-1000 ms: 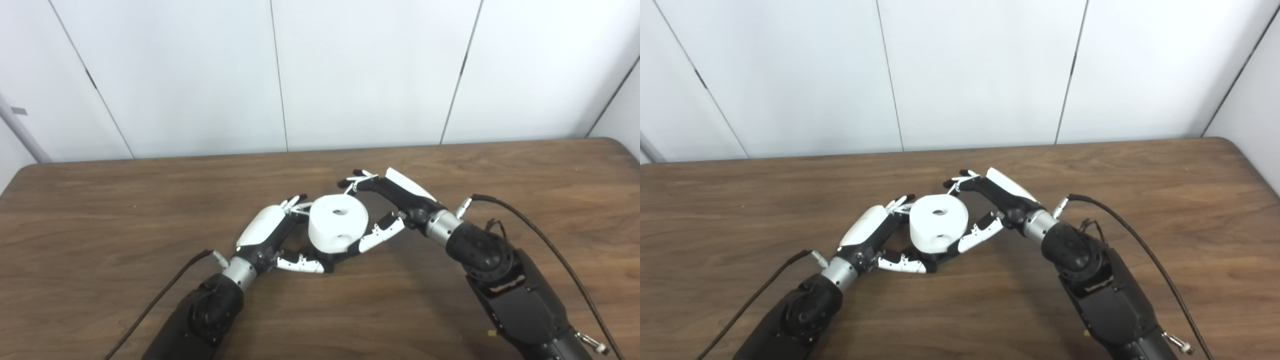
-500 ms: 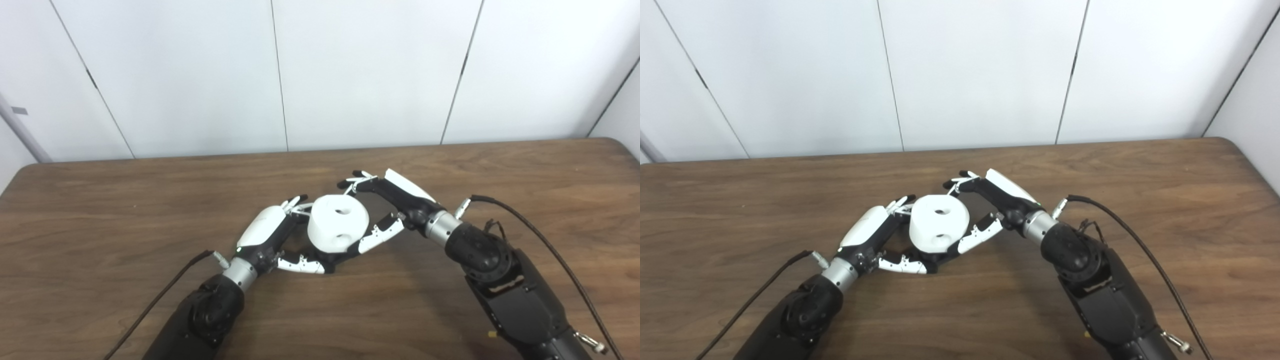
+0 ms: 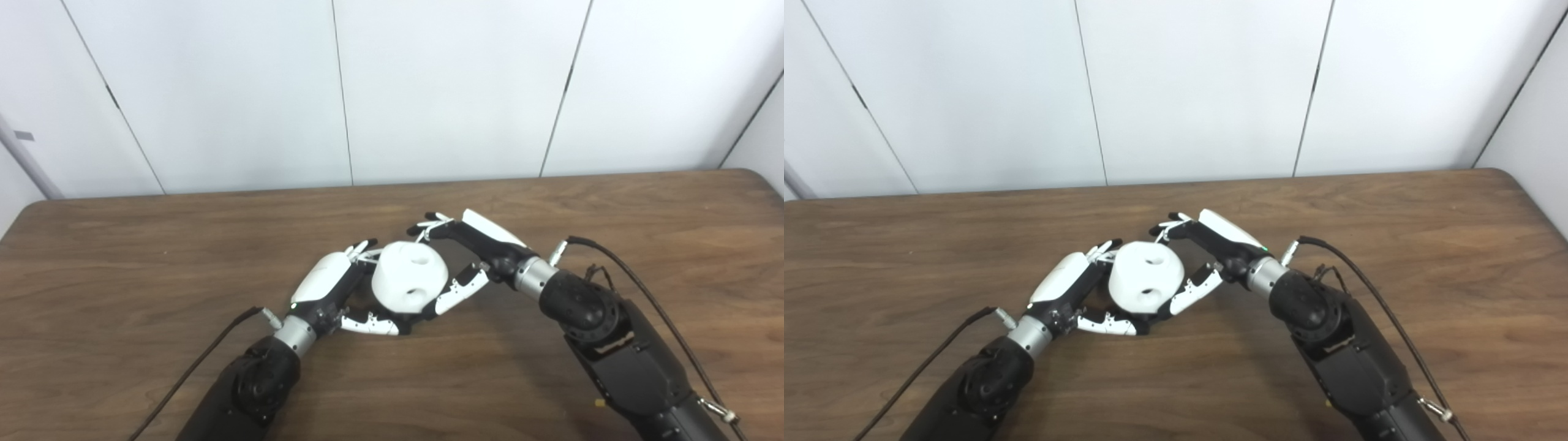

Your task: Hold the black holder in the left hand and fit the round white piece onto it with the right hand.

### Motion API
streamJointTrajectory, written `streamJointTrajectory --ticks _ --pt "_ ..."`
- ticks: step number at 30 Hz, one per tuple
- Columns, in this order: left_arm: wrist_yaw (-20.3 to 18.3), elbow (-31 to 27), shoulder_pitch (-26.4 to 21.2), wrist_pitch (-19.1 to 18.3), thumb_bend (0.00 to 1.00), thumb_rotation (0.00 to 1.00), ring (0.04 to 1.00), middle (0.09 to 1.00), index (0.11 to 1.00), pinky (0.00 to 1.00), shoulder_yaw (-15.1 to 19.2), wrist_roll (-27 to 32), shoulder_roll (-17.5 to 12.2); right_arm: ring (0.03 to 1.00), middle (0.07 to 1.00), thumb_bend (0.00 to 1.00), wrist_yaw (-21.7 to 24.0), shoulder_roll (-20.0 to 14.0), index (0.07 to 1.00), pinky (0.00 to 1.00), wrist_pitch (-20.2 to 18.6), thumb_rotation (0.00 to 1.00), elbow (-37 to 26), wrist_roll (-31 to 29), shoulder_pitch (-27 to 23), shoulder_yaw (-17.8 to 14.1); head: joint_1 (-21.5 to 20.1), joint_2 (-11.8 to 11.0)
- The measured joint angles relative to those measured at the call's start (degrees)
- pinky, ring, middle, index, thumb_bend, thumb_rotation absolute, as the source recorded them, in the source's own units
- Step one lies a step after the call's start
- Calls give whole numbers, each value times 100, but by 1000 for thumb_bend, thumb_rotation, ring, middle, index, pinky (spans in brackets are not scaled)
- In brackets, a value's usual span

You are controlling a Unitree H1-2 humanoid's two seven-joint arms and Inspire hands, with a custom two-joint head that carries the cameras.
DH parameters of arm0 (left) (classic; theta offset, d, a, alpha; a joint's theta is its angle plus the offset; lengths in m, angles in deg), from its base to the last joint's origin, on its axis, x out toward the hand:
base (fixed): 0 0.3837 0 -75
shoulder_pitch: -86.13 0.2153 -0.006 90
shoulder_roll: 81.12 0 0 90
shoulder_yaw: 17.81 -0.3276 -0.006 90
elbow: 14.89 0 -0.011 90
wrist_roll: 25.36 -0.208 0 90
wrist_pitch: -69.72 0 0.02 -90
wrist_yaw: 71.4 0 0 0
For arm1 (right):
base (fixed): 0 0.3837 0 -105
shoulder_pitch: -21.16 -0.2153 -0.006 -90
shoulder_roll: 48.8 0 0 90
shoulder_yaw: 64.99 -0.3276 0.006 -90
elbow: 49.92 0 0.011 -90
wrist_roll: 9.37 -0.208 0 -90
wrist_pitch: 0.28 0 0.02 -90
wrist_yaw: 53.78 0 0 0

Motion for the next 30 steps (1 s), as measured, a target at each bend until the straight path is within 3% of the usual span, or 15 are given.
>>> streamJointTrajectory --ticks 11,30 --pt "3 1 0 -4 525 55 1000 887 481 1000 -4 0 7 1000 859 518 28 -34 486 1000 46 155 -2 -1 -10 2 -53 0" --pt "-25 6 -1 52 525 55 1000 881 481 1000 -25 7 63 1000 851 518 196 -417 484 1000 180 155 -129 -32 -103 -226 -167 44"
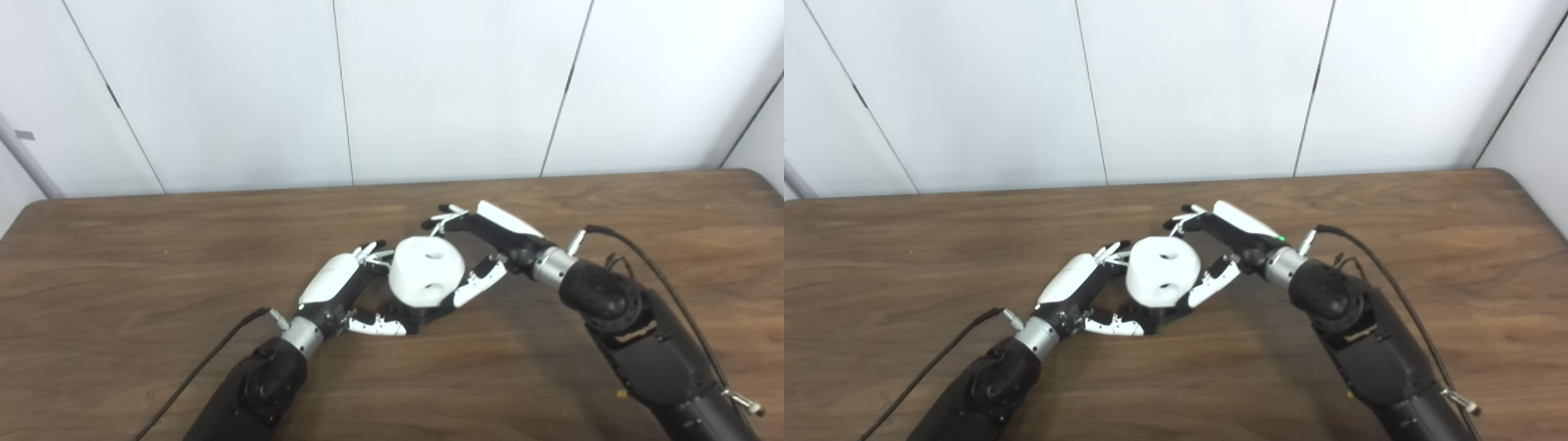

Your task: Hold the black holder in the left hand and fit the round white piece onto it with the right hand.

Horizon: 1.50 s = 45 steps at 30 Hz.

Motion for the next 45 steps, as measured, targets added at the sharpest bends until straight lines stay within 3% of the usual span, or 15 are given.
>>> streamJointTrajectory --ticks 25,36,45 --pt "-160 -94 -5 -119 525 55 1000 882 481 1000 39 3 1 994 821 524 -19 53 480 1000 524 141 -288 137 155 27 18 79" --pt "-174 -125 -4 -163 525 54 1000 881 481 1000 34 0 4 963 780 522 -344 52 477 1000 1517 132 -283 250 184 -12 35 79" --pt "-174 -125 -3 -155 525 54 1000 881 481 1000 36 1 6 959 774 522 -519 49 476 1000 1811 132 -261 436 173 -151 9 62"
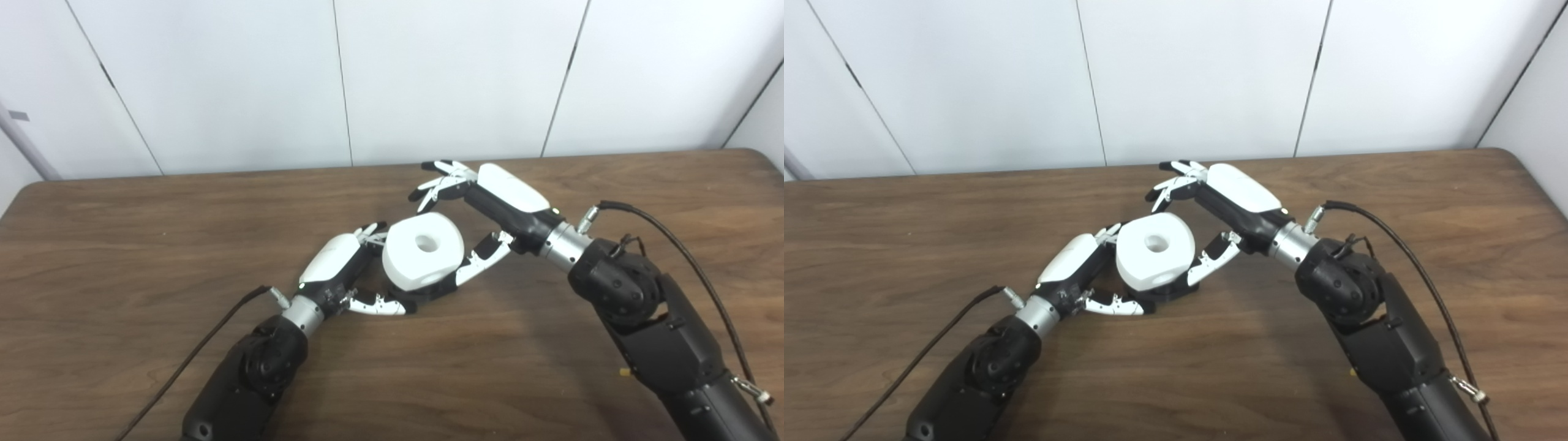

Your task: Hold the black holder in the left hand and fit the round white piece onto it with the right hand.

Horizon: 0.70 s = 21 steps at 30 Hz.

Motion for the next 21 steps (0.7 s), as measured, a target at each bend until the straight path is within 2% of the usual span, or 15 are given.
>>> streamJointTrajectory --ticks 11,15,21 --pt "1 1 0 12 525 55 1000 881 481 1000 1 -1 -1 957 778 523 45 -25 477 1000 -93 132 -43 28 -102 -225 -9 -26" --pt "1 1 1 14 525 55 1000 880 481 1000 2 -1 -1 967 787 523 291 -97 477 1000 -369 132 -141 -10 -105 -252 -18 -26" --pt "0 1 7 21 525 56 1000 879 481 1000 11 1 -7 977 806 523 818 -243 478 1000 -1071 133 -313 -194 -201 -260 -79 -35"
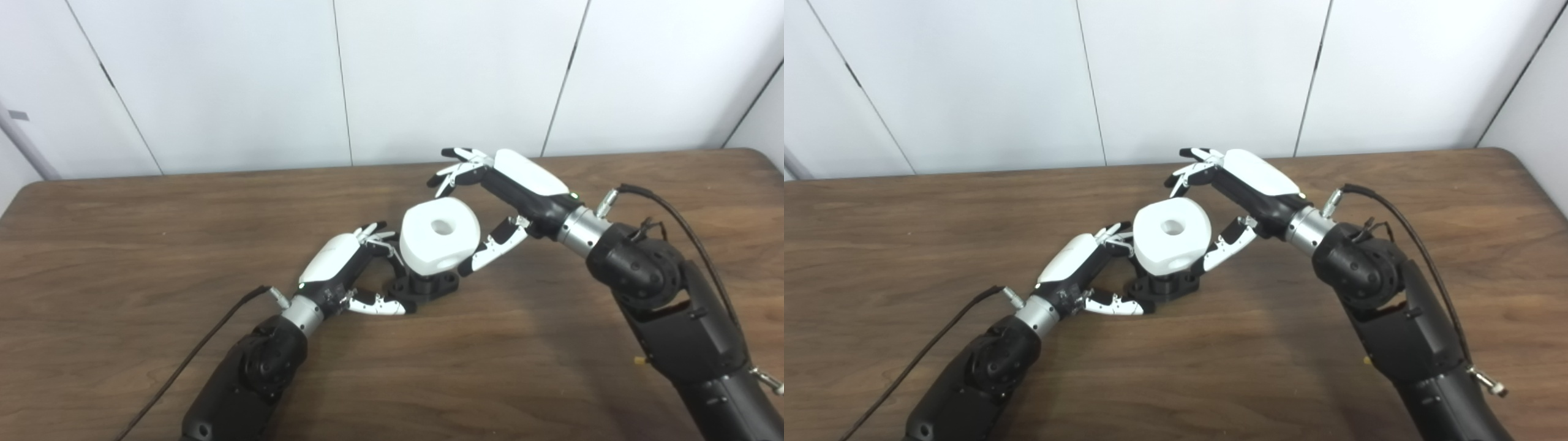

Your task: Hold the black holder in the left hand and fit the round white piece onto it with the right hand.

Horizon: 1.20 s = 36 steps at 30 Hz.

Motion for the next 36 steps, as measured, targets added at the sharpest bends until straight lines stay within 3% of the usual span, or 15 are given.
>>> streamJointTrajectory --ticks 12,26,36 --pt "-5 -2 3 9 525 56 1000 879 481 1000 3 2 0 978 803 524 342 -146 479 1000 -531 133 -102 -55 -180 -2 -9 35" --pt "-17 -33 15 -14 525 55 1000 878 481 1000 2 1 0 977 806 524 346 -163 479 1000 -535 134 -39 -93 -178 54 18 70" --pt "-19 -67 34 -33 525 56 1000 876 481 1000 1 -4 0 979 811 525 342 -88 479 1000 -541 139 83 -25 -167 259 79 53"
